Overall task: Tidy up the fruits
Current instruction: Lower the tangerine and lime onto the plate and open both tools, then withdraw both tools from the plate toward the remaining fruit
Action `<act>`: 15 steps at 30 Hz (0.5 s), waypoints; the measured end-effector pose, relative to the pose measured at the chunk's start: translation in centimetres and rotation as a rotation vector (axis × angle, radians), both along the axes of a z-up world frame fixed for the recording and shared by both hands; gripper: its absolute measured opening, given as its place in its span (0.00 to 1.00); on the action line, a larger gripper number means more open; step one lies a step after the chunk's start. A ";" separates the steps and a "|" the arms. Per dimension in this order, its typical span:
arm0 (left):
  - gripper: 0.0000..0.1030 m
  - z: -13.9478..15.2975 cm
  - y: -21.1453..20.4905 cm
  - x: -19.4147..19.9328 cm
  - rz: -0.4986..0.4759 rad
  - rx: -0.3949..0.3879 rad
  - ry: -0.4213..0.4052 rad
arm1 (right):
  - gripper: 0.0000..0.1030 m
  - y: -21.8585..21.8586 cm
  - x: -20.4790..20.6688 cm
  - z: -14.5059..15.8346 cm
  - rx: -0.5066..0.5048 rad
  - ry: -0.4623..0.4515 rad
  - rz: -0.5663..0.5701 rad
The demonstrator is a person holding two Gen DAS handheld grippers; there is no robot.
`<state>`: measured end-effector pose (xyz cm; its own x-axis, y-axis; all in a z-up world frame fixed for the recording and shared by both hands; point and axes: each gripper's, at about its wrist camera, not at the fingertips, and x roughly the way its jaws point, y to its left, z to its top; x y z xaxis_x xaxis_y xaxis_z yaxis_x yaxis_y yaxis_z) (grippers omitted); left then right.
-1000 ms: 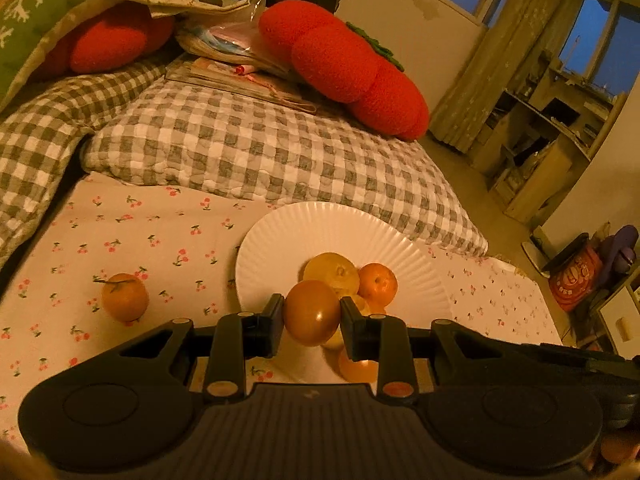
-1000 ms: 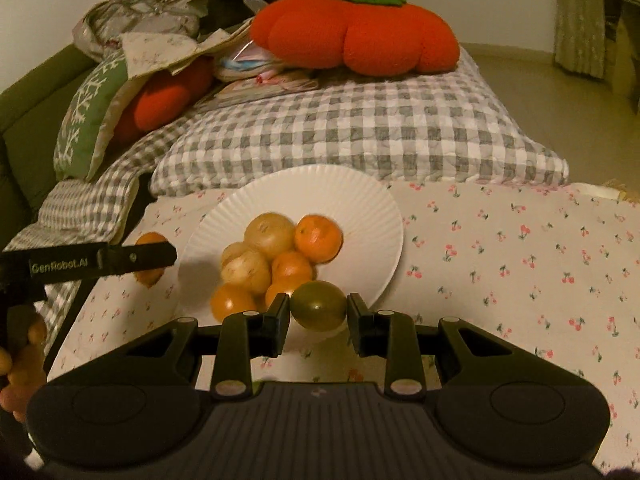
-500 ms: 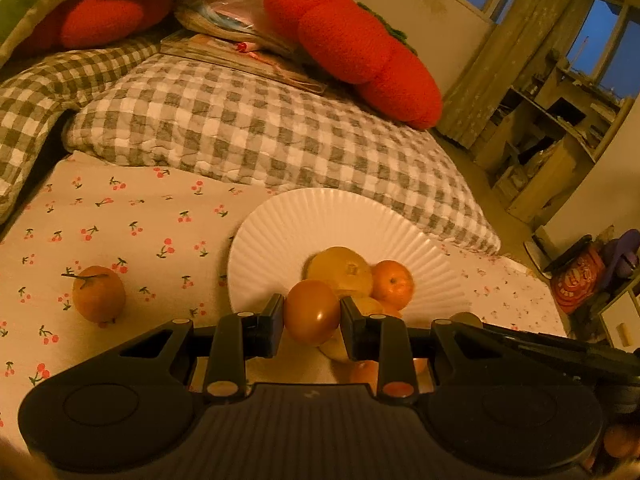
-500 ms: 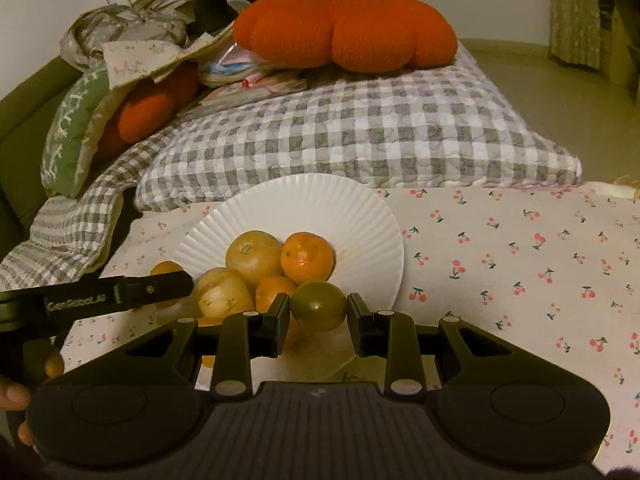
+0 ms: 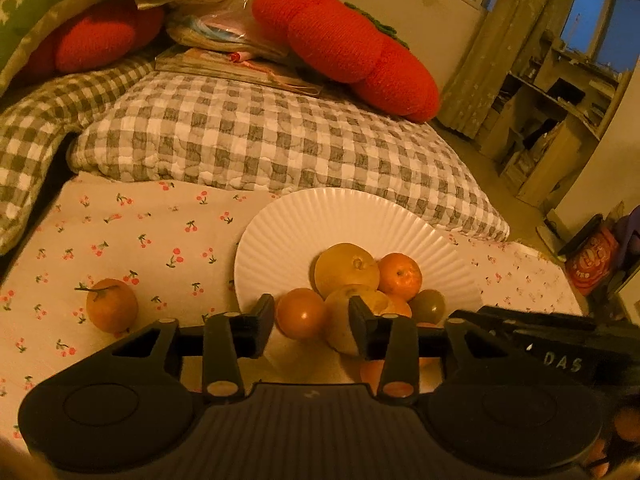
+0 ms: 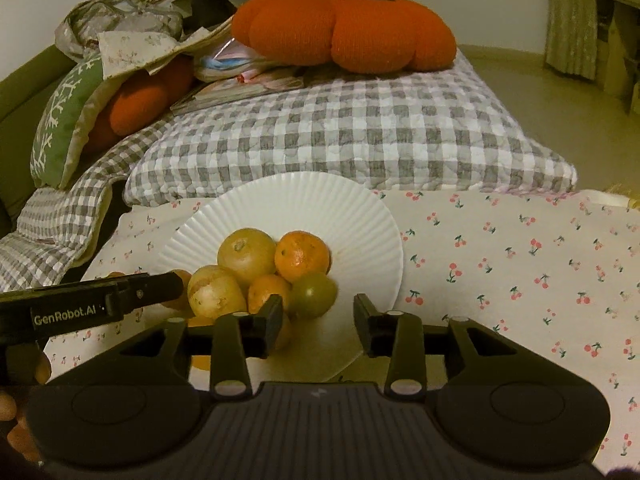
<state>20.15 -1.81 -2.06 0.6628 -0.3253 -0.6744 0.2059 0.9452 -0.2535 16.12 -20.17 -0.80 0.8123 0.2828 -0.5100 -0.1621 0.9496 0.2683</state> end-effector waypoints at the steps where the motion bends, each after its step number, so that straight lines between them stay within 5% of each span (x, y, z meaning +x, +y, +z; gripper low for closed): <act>1: 0.34 0.1 -0.1 -0.1 0.001 0.013 -0.003 | 0.40 0.0 -0.1 0.2 -0.002 -0.006 -0.003; 11: 0.49 2.0 0.5 -2.5 0.040 0.125 -0.060 | 0.69 1.2 -3.0 2.0 -0.032 -0.061 0.002; 15: 0.55 2.5 1.2 -3.9 0.054 0.161 -0.071 | 0.73 2.1 -4.4 2.8 -0.060 -0.081 0.013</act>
